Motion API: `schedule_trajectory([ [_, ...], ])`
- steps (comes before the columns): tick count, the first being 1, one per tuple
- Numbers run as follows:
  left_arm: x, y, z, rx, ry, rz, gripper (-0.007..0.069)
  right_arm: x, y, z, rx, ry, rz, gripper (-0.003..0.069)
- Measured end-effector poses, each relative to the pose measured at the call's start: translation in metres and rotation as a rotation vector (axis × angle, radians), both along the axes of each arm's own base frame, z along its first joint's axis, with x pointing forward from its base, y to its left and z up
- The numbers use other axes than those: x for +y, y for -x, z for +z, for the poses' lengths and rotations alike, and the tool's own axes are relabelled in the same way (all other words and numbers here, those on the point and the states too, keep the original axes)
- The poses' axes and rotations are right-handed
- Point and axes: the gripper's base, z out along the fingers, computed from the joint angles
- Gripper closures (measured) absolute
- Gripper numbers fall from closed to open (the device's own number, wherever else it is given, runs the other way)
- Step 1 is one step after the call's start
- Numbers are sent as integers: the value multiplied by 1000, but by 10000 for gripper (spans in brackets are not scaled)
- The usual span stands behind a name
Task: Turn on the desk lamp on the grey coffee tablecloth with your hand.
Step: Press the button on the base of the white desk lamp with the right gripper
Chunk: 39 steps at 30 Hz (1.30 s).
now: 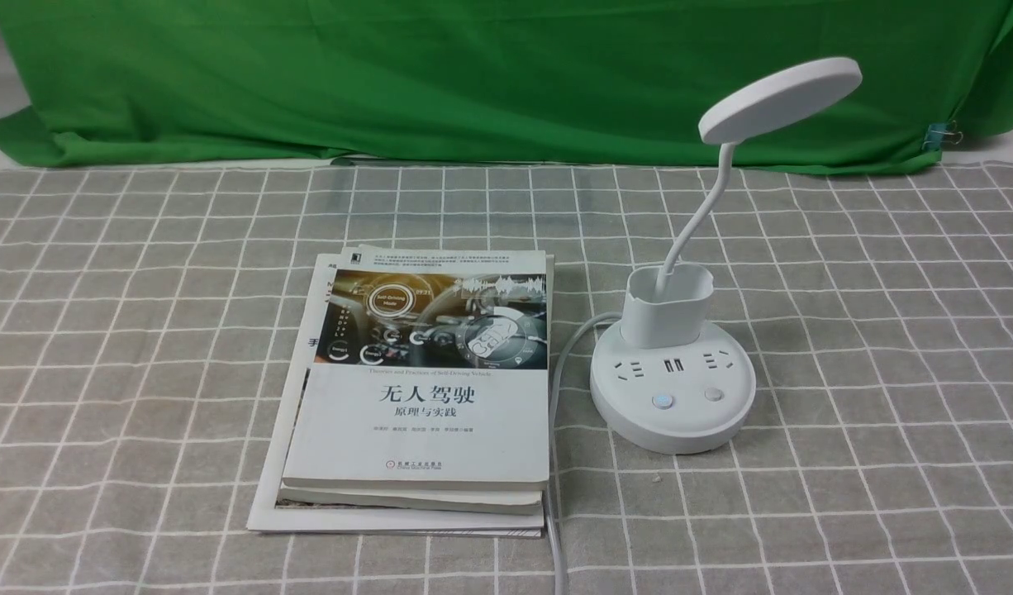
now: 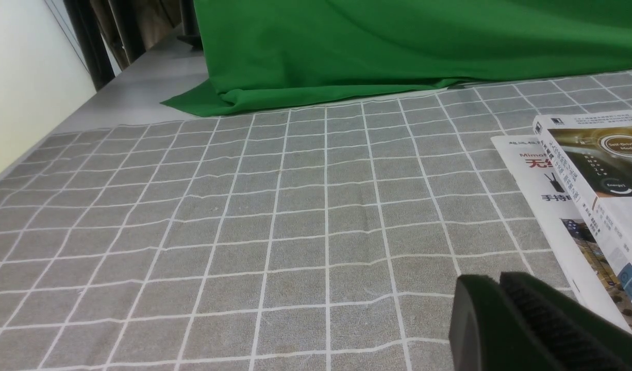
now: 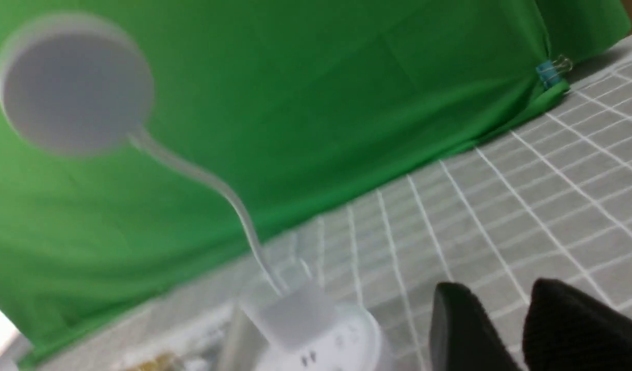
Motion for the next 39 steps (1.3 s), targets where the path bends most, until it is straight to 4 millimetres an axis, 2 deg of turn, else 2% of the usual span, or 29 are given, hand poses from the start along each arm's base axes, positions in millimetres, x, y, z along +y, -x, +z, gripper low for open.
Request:
schedule_trajectory([
  [10,0,0,0,0,0,0,606,-2,1,10,-115,25,-23,437],
  [13,0,0,0,0,0,0,606,0,0,17,-70,90,-3,514],
  [14,0,0,0,0,0,0,606,0,0,19,-61,91,1,514],
  [16,0,0,0,0,0,0,606,5,-6,48,33,236,58,596],
  [17,0,0,0,0,1,0,606,6,-7,51,41,248,63,600],
  [18,0,0,0,0,1,0,606,10,-18,71,138,352,120,622],
  [21,0,0,0,0,1,0,606,20,-44,104,321,502,224,627],
  [24,0,0,0,0,1,0,606,28,-78,113,530,596,319,627],
  [26,0,0,0,0,1,0,606,34,-109,111,664,632,379,627],
  [27,0,0,0,0,1,0,606,35,-112,110,670,634,383,627],
  [28,0,0,0,0,1,0,606,44,-135,102,731,649,422,627],
  [31,0,0,0,0,1,0,606,64,-166,86,780,680,491,627],
  [36,0,0,0,0,1,0,606,94,-199,52,874,731,593,627],
  [39,0,0,0,0,1,0,606,104,-218,34,927,740,615,627],
])
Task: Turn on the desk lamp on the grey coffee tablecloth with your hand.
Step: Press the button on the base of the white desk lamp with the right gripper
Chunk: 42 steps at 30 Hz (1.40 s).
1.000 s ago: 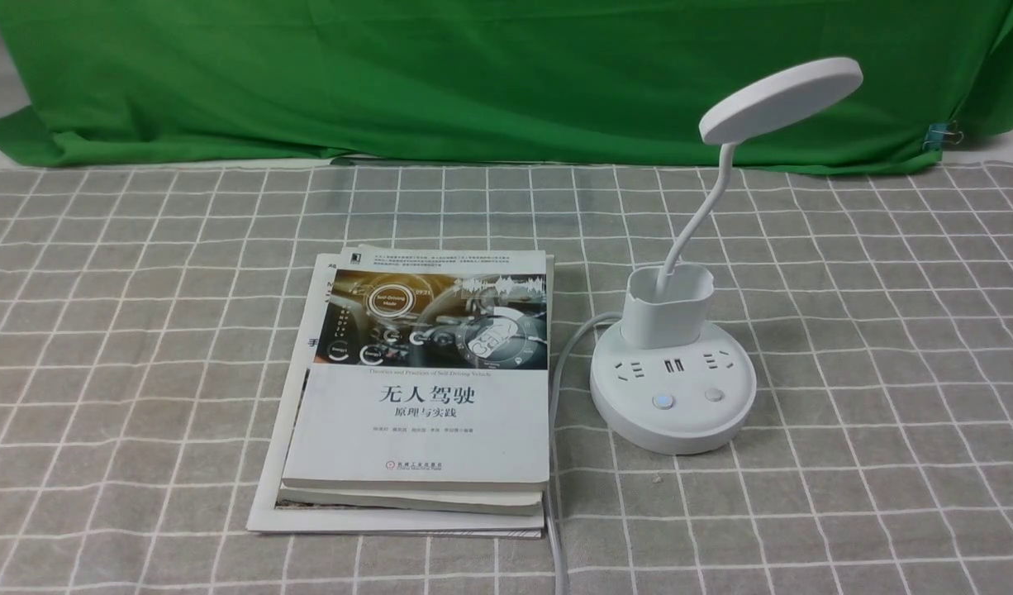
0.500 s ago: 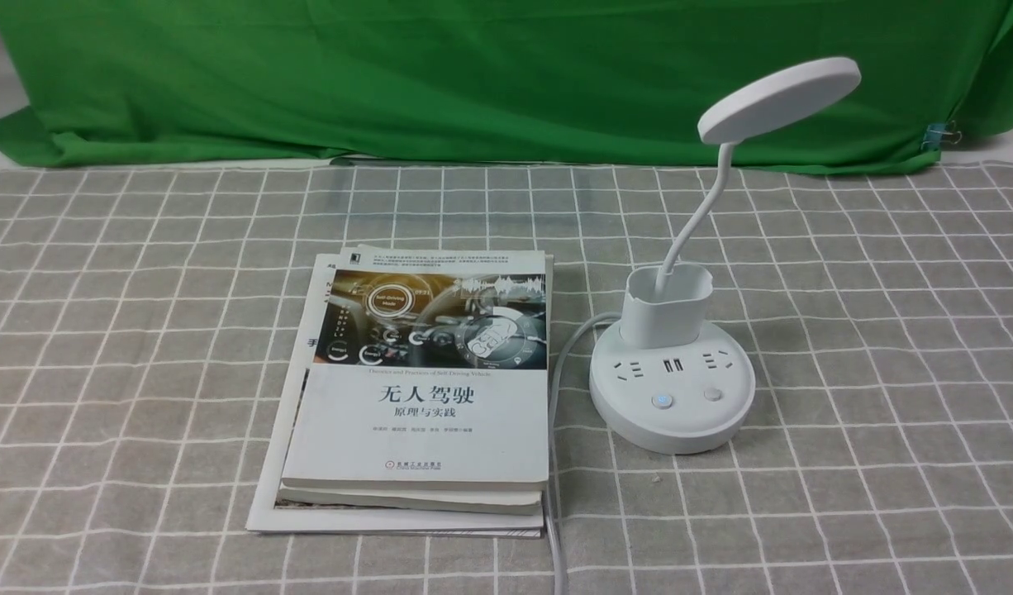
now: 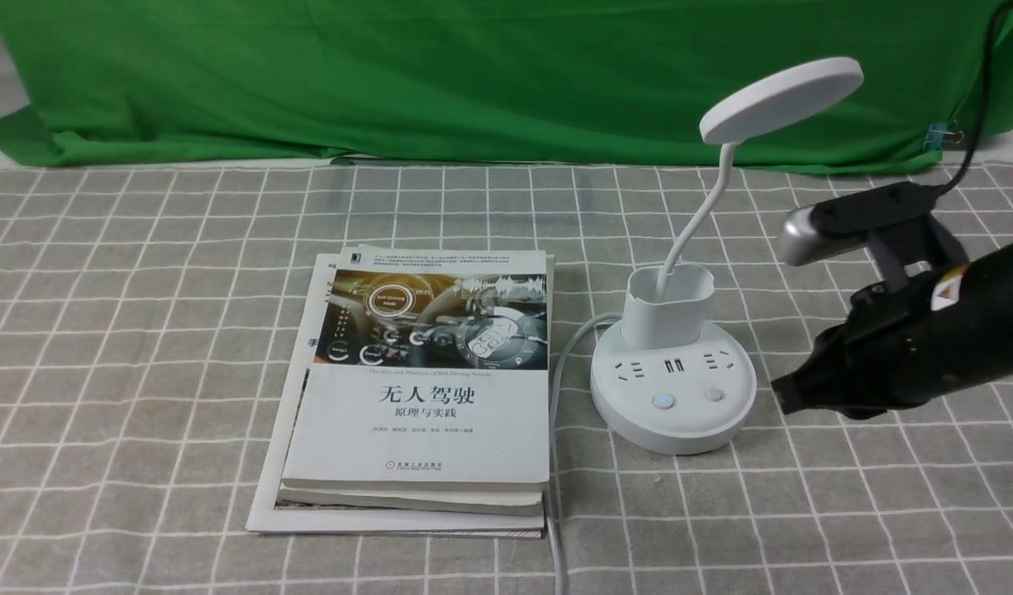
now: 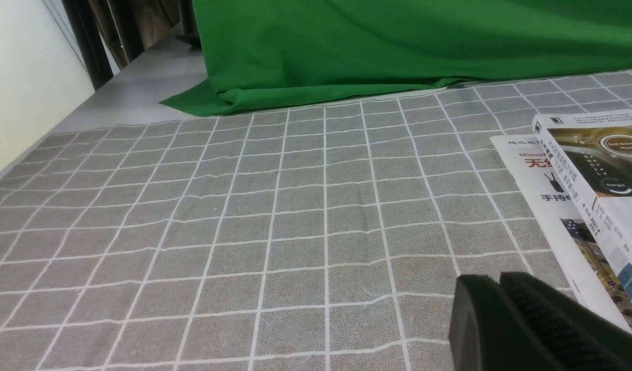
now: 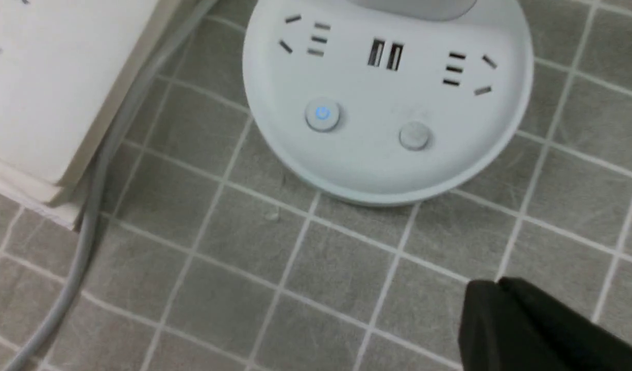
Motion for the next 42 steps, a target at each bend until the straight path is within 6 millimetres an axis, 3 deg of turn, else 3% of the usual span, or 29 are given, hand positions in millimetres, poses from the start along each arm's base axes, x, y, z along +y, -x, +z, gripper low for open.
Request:
schedule_trajectory([
  [6,0,0,0,0,0,0,606,14,-31,-25,61,0,15,627],
  [13,0,0,0,0,0,0,606,21,-46,-37,72,-6,28,627],
  [42,0,0,0,0,0,0,606,25,-52,-41,32,-44,10,627],
])
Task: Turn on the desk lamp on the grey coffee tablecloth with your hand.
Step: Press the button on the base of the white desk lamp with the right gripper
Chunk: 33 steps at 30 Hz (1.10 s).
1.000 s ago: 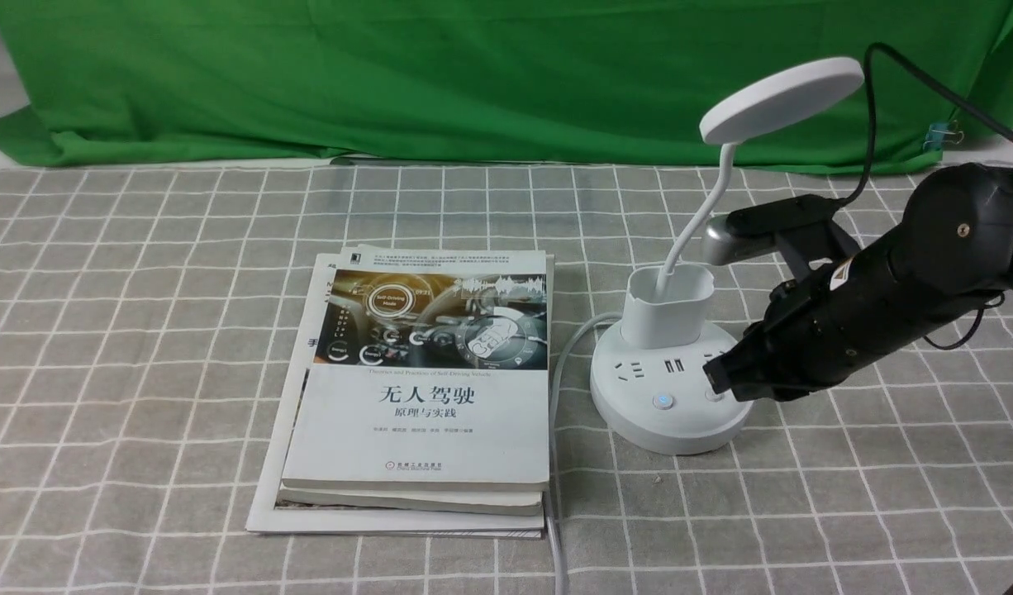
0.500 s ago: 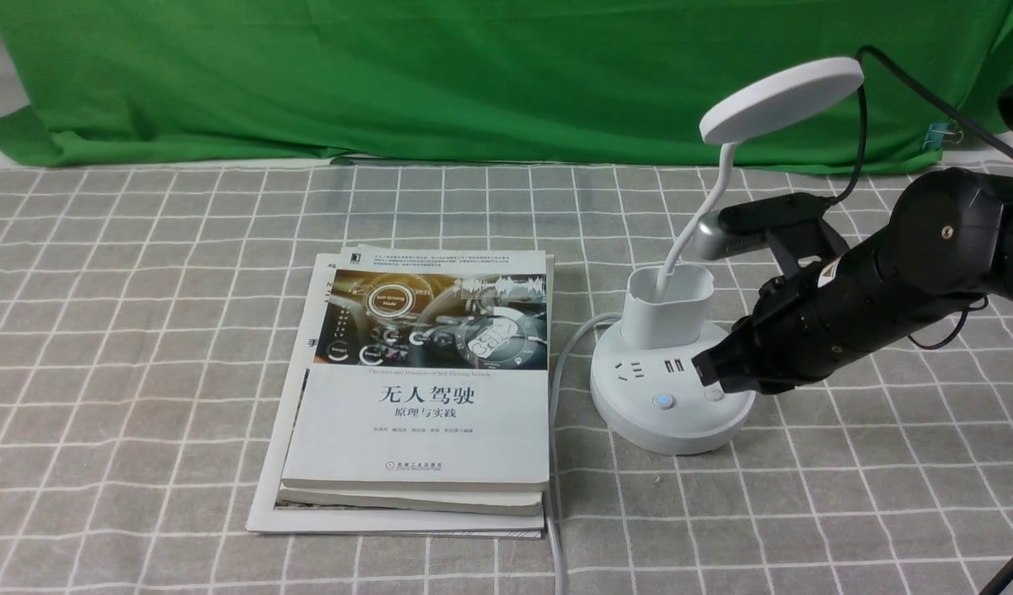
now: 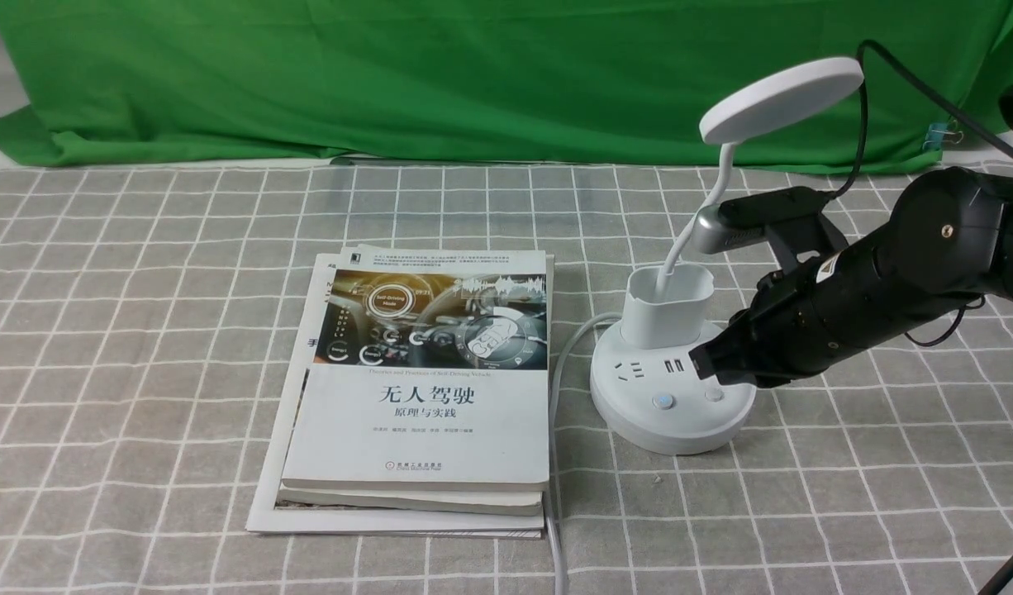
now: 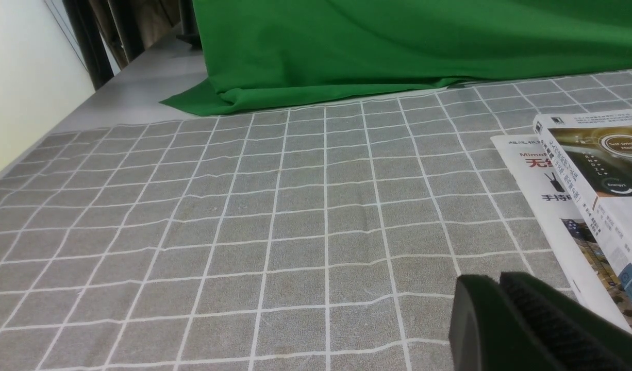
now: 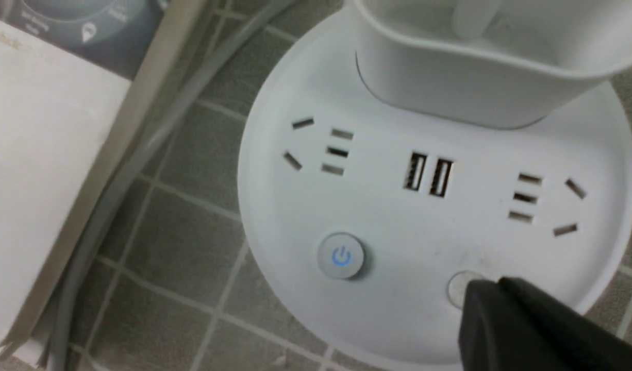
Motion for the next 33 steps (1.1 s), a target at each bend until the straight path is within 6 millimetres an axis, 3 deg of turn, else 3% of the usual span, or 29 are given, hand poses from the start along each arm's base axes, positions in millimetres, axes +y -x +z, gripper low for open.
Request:
schedule_trajectory([
  [6,0,0,0,0,0,0,606,2,-5,-26,62,24,1,626],
  [15,0,0,0,0,0,0,606,3,-7,-22,38,22,16,626],
  [22,0,0,0,0,0,0,606,2,-8,-5,-40,5,12,626],
  [28,0,0,0,0,0,0,606,3,-10,-26,28,27,16,626],
  [33,0,0,0,0,0,0,606,4,-11,-27,27,26,15,626],
])
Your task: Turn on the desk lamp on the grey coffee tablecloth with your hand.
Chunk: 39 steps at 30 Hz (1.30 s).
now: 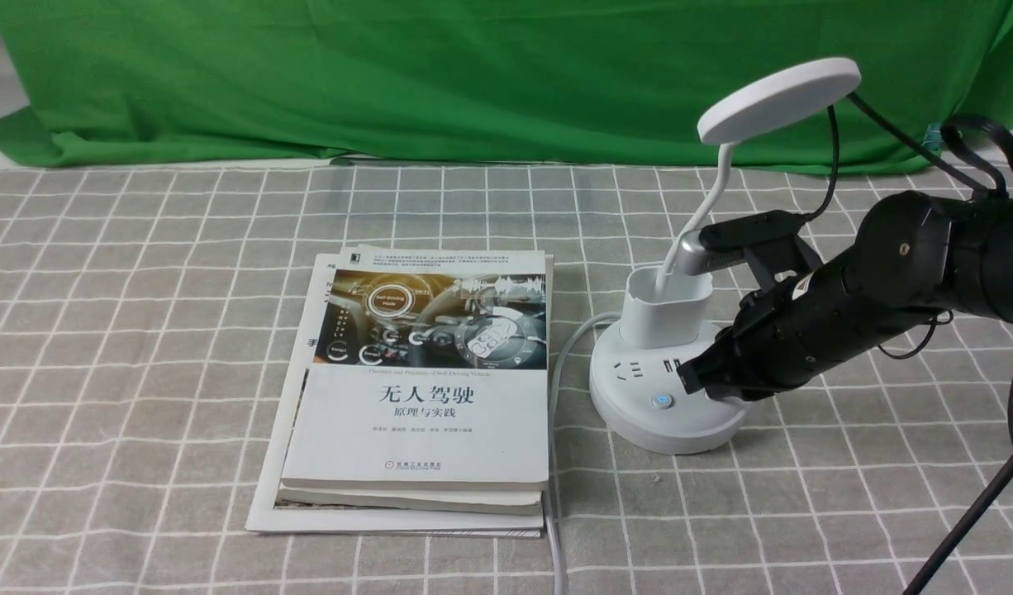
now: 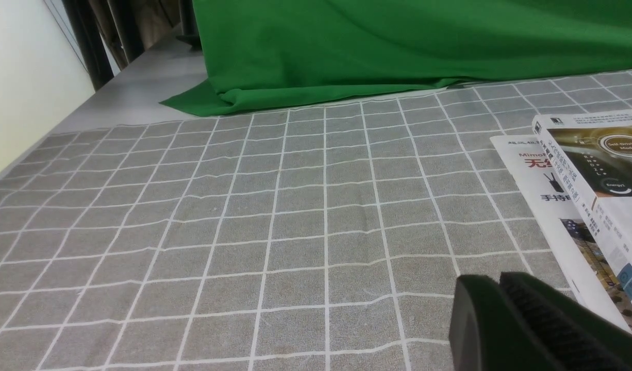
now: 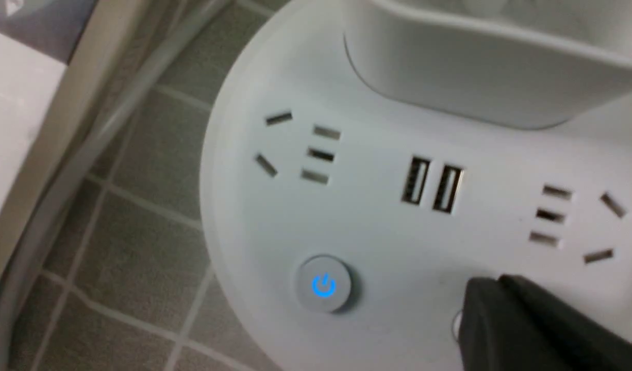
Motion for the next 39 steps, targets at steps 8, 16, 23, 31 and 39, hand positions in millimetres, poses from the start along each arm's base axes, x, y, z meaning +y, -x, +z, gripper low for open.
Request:
schedule_trajectory([
  [8,0,0,0,0,0,0,606,-2,5,21,-53,-18,1,626],
  [16,0,0,0,0,0,0,606,-15,42,62,-100,-52,-4,626],
  [23,0,0,0,0,0,0,606,-40,113,94,-191,-104,-24,626],
  [31,0,0,0,0,0,0,606,-71,198,107,-341,-188,-45,624],
  [39,0,0,0,0,-1,0,606,-90,250,110,-491,-279,-64,611],
])
